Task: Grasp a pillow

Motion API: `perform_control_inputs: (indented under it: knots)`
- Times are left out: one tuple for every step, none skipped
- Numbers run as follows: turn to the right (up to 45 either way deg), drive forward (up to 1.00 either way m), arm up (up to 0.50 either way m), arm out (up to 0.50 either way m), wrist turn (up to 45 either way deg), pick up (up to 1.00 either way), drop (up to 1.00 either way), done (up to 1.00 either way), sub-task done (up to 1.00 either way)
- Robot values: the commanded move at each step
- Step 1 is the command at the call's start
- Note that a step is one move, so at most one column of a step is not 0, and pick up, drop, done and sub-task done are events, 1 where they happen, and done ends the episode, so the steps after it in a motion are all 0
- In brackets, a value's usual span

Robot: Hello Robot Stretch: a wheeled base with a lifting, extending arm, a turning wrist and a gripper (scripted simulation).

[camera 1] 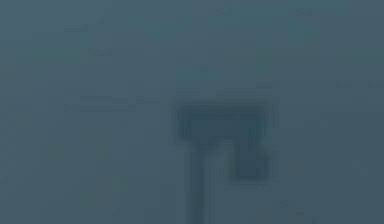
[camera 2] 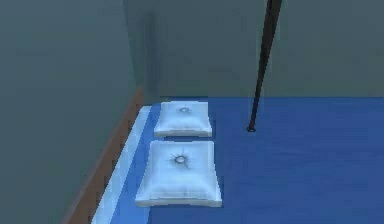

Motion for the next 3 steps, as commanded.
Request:
perform_control_inputs:
  knots:
    - [0.0, 0.00, 0.50, 0.00, 0.0, 0.00, 0.00, 0.00, 0.00]
    - [0.0, 0.00, 0.24, 0.00, 0.0, 0.00, 0.00, 0.00, 0.00]
    - [0.0, 0.00, 0.00, 0.26, 0.0, 0.00, 0.00, 0.00, 0.00]
